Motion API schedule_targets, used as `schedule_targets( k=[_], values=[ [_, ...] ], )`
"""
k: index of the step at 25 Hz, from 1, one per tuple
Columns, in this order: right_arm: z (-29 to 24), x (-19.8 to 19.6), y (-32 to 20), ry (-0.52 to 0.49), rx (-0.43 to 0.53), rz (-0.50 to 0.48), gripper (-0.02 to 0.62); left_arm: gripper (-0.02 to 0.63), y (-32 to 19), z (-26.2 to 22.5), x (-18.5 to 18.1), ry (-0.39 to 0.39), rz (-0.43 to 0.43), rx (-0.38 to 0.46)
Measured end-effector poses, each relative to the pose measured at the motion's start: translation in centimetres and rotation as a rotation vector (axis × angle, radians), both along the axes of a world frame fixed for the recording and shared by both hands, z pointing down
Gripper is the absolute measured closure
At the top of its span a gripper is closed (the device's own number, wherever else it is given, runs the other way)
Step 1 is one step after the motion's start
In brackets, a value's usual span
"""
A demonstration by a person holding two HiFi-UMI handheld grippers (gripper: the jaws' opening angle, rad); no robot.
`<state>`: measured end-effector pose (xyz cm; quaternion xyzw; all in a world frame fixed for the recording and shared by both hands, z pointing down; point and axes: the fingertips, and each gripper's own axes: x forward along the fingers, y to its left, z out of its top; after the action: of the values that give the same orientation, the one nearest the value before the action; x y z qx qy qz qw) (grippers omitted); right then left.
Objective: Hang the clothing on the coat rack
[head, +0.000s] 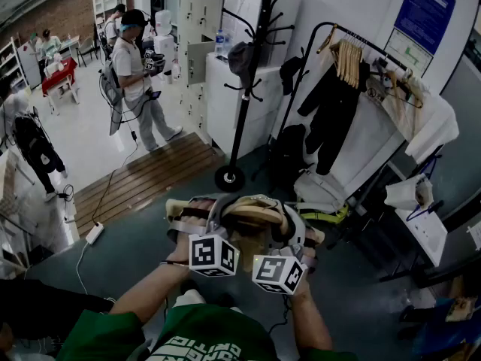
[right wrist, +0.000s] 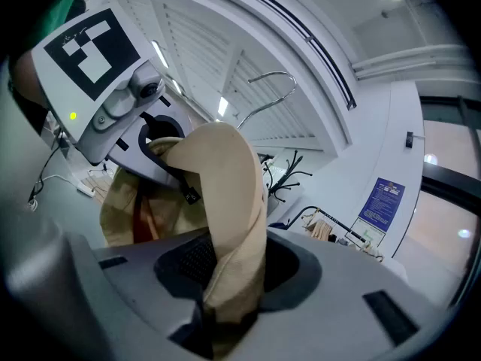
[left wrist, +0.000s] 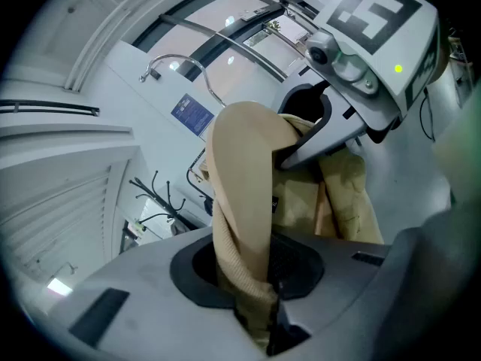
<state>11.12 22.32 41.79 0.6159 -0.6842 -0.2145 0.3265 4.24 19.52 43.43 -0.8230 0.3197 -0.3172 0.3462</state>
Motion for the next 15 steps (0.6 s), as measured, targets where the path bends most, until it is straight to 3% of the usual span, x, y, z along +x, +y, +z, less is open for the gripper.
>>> schedule_targets(
  k=[15],
  values=[
    [1.1,0.4,-0.2,-0.023,-0.039,-0.008,0.459,0.534,-0.1,1.3,0.4,-0.006,0.000,-0.048]
  ],
)
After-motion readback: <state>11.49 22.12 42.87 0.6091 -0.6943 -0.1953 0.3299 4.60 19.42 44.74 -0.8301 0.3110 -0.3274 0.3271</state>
